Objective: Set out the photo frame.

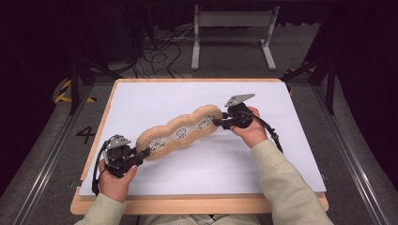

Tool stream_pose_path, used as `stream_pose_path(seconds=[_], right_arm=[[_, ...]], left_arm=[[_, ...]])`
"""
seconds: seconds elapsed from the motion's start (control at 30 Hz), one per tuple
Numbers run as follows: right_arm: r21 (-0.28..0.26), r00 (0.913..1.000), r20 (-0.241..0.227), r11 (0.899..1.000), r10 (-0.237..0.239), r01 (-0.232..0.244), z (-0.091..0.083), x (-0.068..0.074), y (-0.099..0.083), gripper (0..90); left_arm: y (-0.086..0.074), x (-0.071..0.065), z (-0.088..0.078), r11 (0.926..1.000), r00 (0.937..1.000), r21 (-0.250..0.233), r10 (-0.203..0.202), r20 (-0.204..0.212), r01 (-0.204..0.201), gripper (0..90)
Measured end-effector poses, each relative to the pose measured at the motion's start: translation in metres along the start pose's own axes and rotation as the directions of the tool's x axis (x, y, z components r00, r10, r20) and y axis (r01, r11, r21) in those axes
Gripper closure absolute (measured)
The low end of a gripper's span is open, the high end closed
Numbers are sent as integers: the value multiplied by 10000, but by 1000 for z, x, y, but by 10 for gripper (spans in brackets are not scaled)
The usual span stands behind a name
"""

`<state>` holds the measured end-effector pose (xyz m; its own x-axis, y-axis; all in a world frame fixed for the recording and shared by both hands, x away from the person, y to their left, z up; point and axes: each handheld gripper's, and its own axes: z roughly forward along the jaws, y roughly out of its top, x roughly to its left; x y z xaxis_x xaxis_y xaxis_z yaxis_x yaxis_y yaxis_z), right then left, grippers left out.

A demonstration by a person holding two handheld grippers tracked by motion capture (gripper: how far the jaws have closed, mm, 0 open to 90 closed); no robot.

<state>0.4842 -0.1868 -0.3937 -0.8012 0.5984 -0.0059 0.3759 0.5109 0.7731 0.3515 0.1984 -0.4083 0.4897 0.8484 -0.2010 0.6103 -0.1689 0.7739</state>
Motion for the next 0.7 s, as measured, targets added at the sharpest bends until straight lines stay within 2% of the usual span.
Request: stream_pose_path(seconds=[0.03,0.17,0.2,0.23,0.3,0.37,0.43,0.5,0.57,0.67,0.7], right_arm=[[-62,9999,95,9999,84,-84,-7,2,-3,620],[-192,9988,291,9990,401,-395,-28,6,-12,619],[-192,9988,291,9990,401,-395,-28,6,-12,619],[-281,9983,401,9987,426,-415,-33,7,-14,619],[-373,9964,600,9976,605,-583,-49,11,-19,623],[-324,9960,663,9978,605,-585,-53,12,-20,624],[-378,9927,994,9972,680,-645,-63,18,-23,624],[-362,9899,1113,9958,878,-843,-68,20,-26,625],[-362,9887,1158,9952,949,-913,-70,21,-27,625],[-522,9830,1168,9893,1414,-1361,-76,23,-36,625],[-522,9830,1168,9893,1414,-1361,-76,23,-36,625]], left_arm=[[4,1,1,10000,10000,-60,43,-39,-44,661],[14,3,7,9996,9996,-239,128,244,-122,639],[17,3,9,9996,9992,-263,147,358,-138,639],[20,3,12,9989,9986,-336,335,411,-322,627],[24,3,16,9987,9980,-397,346,521,-325,612],[29,2,22,9989,9975,-363,327,623,-305,595],[33,2,27,9988,9970,-379,324,705,-297,580],[38,2,34,9989,9957,-346,339,860,-310,567],[39,2,35,9990,9955,-339,310,901,-280,554],[42,5,46,9995,9926,-285,-109,1207,144,529],[42,6,48,9994,9917,-261,-207,1266,242,529]])
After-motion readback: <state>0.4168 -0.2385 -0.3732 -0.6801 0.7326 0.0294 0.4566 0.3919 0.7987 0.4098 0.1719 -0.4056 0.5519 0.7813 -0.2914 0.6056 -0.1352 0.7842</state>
